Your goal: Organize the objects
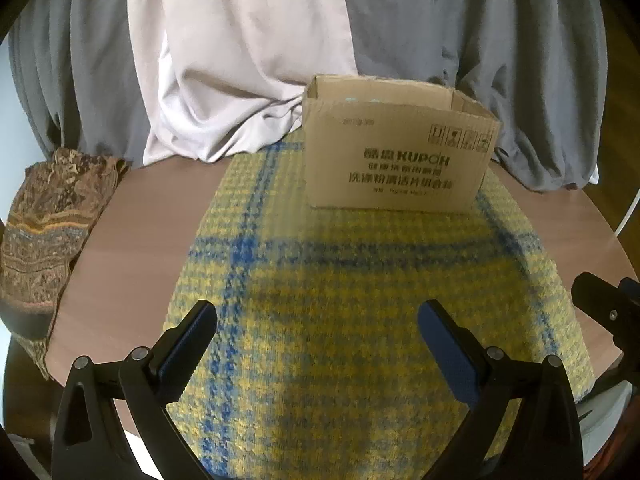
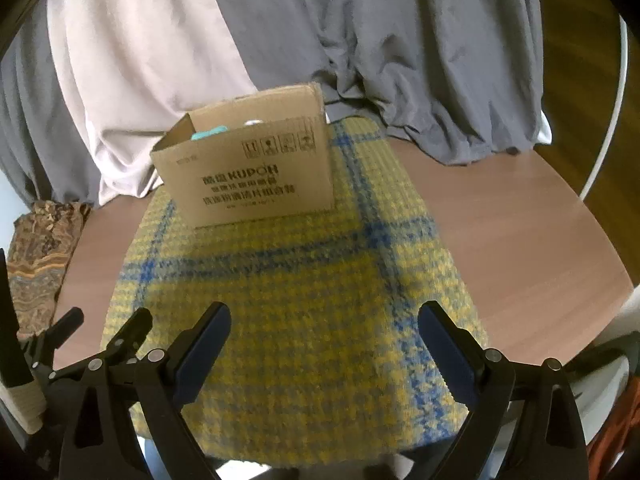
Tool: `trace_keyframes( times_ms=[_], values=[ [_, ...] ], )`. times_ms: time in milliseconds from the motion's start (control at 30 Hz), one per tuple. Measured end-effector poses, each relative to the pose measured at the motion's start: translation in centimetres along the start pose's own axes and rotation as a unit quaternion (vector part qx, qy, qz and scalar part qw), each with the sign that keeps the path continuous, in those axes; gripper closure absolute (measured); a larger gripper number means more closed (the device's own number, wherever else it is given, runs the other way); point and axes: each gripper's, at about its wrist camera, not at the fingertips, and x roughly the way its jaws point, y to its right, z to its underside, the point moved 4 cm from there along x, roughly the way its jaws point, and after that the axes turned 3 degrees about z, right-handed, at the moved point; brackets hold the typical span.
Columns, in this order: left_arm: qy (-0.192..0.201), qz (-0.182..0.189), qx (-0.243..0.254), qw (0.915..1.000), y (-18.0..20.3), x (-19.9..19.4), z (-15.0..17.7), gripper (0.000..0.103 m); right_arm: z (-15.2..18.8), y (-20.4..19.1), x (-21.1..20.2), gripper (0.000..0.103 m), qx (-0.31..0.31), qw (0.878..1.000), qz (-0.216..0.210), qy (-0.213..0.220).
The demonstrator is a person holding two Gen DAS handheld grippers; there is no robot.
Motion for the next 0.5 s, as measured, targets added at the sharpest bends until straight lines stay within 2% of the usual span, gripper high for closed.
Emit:
trace_keyframes(
  times_ms=[500],
  values=[
    [0.0,-0.019,-0.003,0.9998,-0.6,-0.4,1.2,0.001,1.9,0.7,2.2,0.008,0.009,0.999,0.009,-0.034]
  ],
)
